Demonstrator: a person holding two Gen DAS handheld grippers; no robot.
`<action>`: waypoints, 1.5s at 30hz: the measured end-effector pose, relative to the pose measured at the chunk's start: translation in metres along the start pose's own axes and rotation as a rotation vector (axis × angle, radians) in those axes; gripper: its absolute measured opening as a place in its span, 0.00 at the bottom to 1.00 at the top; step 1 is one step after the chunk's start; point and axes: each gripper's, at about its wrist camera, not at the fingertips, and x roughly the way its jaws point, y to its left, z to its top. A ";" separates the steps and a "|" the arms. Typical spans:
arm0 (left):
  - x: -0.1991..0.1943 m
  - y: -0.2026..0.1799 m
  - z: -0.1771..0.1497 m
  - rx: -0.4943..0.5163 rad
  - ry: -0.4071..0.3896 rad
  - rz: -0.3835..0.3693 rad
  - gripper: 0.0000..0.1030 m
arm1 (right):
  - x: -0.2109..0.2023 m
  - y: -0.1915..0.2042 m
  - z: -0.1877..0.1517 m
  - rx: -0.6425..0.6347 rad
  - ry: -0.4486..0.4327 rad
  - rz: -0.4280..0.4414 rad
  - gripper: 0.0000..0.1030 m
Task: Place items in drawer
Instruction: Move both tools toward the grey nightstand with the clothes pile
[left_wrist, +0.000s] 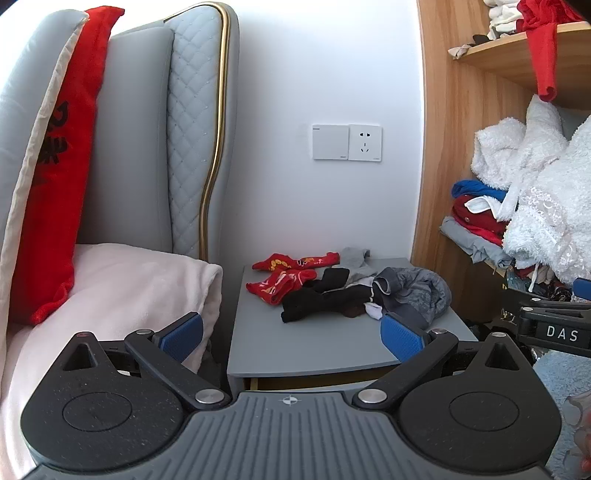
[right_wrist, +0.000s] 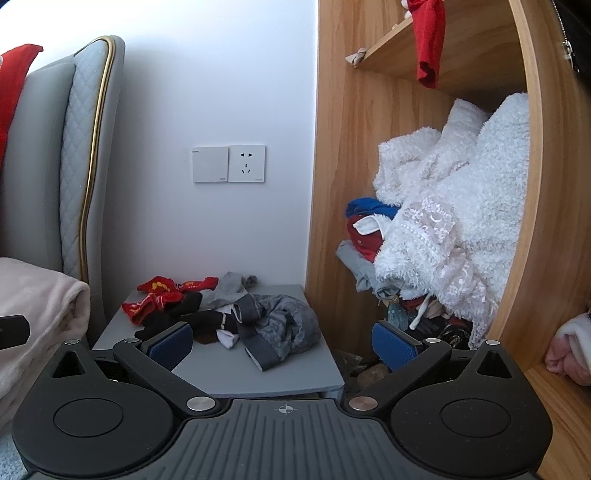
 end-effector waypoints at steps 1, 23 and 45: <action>0.000 0.000 0.000 0.000 0.000 0.000 1.00 | 0.001 -0.001 0.001 0.000 0.000 0.000 1.00; 0.000 -0.002 0.000 0.004 0.002 -0.002 1.00 | 0.001 -0.003 0.002 0.000 0.004 -0.002 1.00; 0.004 -0.001 -0.004 -0.004 0.031 0.000 1.00 | 0.004 0.001 -0.004 -0.015 0.022 -0.004 1.00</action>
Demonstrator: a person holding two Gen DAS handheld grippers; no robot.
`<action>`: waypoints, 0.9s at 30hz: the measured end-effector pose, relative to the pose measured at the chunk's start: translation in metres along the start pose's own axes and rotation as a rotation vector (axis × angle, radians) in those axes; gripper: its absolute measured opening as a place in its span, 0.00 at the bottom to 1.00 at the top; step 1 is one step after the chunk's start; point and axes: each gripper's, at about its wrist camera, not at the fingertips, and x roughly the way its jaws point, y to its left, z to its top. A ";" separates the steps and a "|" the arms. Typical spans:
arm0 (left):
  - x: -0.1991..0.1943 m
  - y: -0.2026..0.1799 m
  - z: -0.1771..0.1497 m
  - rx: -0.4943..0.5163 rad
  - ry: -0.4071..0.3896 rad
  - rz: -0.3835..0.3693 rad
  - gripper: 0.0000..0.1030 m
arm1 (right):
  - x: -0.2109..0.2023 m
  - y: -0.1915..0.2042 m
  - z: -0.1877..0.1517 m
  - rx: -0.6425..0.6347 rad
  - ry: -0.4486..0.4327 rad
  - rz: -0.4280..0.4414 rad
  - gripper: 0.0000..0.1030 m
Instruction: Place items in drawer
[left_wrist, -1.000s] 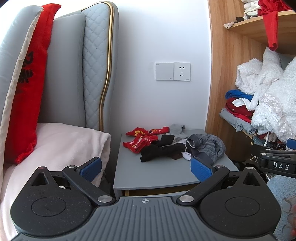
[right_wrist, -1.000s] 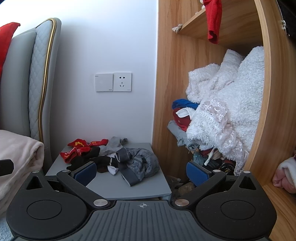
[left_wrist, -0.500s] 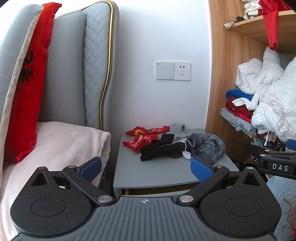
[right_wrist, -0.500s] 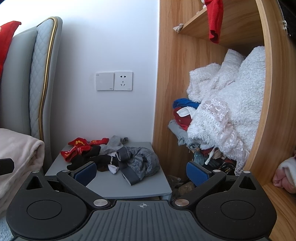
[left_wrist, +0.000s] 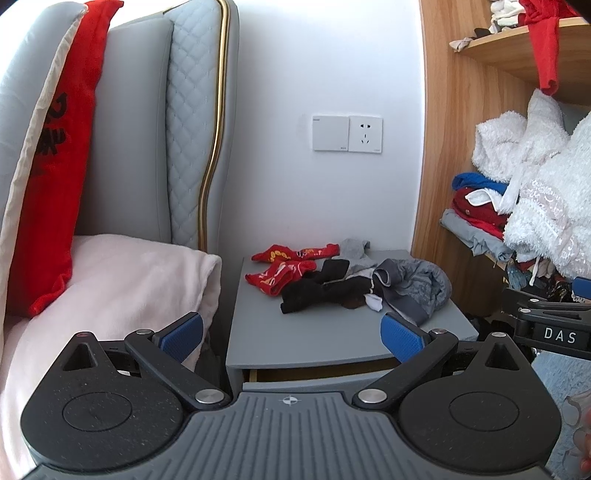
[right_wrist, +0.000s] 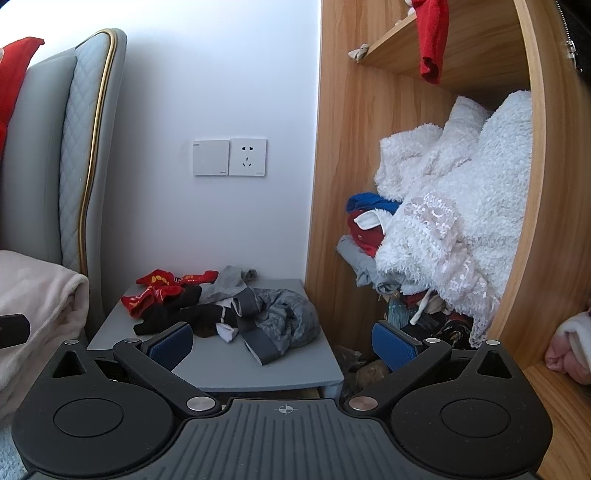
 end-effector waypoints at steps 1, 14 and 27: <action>0.001 0.001 -0.001 -0.002 0.006 0.001 1.00 | 0.001 0.000 -0.001 -0.003 0.006 -0.002 1.00; 0.013 0.001 -0.006 -0.010 0.068 0.018 1.00 | 0.010 0.004 -0.012 -0.033 0.060 -0.012 1.00; 0.034 0.001 0.001 -0.019 0.096 0.057 1.00 | 0.027 0.009 -0.010 -0.068 0.091 0.003 1.00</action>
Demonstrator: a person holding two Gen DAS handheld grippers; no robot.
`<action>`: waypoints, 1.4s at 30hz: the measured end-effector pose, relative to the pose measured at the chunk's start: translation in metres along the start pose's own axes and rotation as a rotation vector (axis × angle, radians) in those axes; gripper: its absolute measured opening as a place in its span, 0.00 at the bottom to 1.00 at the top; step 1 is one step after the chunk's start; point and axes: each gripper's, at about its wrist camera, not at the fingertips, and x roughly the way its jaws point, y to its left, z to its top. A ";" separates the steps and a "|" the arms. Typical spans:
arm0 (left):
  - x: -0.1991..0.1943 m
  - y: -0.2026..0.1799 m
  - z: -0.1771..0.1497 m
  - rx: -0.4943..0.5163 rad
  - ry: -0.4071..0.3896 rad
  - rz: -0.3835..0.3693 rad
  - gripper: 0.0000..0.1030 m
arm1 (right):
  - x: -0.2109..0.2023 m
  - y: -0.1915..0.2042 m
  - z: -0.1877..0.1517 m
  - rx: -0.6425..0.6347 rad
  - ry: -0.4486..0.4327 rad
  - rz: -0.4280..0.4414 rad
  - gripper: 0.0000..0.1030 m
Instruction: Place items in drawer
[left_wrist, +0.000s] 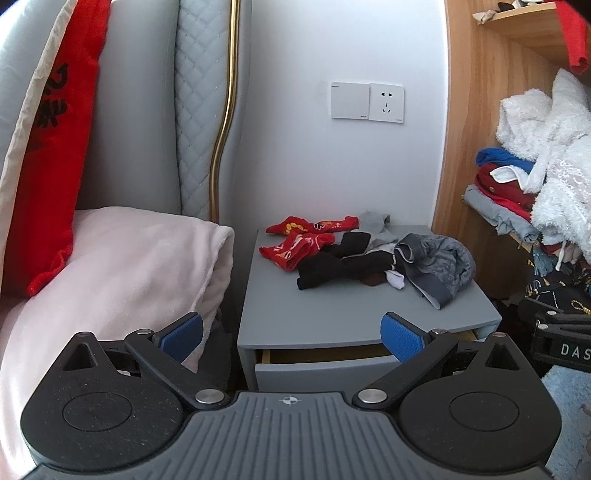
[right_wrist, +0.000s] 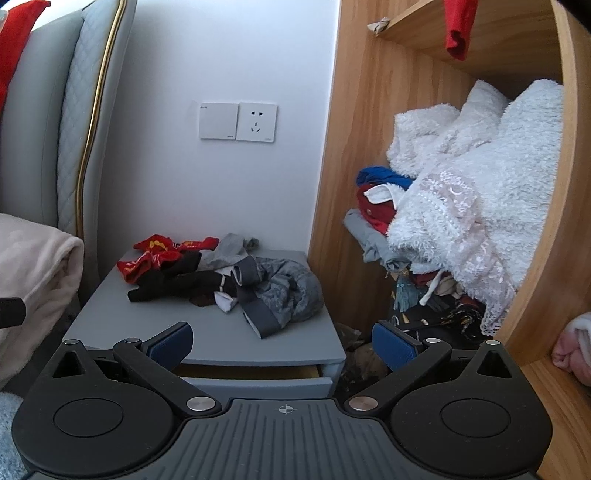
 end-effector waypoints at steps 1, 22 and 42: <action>0.002 0.000 0.001 -0.002 0.002 0.000 1.00 | 0.001 0.000 0.000 -0.005 0.002 0.001 1.00; 0.061 -0.003 0.009 -0.017 0.029 0.071 1.00 | 0.070 0.000 0.013 -0.012 0.059 0.051 1.00; 0.125 -0.004 -0.016 -0.006 0.070 0.078 1.00 | 0.137 0.001 -0.009 0.020 0.179 0.061 1.00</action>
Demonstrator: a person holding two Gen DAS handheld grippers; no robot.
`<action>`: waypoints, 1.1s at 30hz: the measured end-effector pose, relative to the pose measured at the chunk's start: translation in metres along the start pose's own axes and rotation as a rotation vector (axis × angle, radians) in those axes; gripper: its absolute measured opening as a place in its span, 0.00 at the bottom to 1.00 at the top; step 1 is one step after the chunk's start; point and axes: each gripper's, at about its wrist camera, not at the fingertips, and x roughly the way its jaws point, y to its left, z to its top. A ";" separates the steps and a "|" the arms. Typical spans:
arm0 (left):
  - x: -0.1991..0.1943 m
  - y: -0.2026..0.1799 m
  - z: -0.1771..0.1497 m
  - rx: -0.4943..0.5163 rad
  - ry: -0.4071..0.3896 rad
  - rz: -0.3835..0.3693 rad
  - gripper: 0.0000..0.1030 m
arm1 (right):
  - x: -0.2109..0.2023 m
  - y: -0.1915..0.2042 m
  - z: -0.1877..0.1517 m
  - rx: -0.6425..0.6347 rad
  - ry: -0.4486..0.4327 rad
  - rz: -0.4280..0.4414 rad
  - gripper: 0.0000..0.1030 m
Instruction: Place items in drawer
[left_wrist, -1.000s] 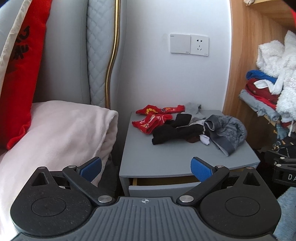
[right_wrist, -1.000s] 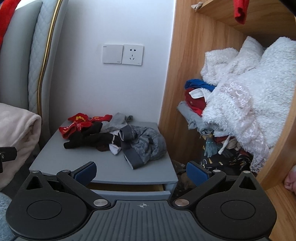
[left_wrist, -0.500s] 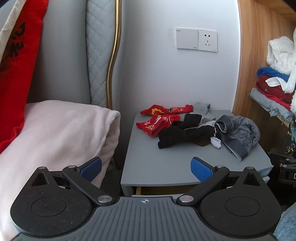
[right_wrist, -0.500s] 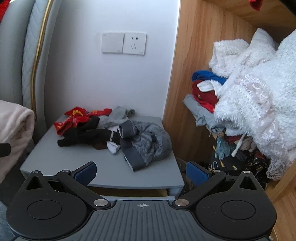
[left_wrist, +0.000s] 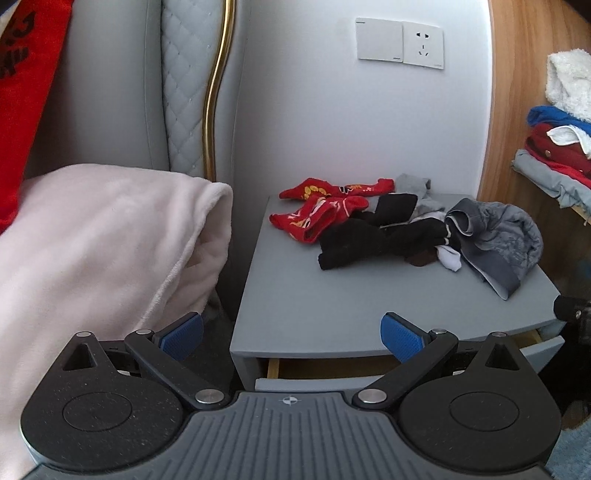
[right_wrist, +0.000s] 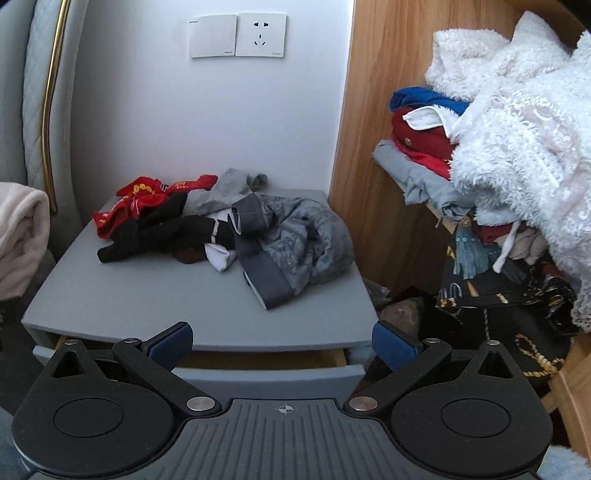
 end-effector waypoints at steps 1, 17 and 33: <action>0.003 0.001 -0.001 0.000 -0.001 0.001 1.00 | 0.002 0.001 0.001 -0.001 -0.007 0.000 1.00; 0.037 0.004 -0.016 -0.010 0.003 0.016 1.00 | 0.056 0.017 -0.019 -0.048 0.003 -0.048 1.00; 0.053 0.004 -0.032 -0.008 0.056 0.021 1.00 | 0.096 0.021 -0.036 -0.064 0.139 -0.067 1.00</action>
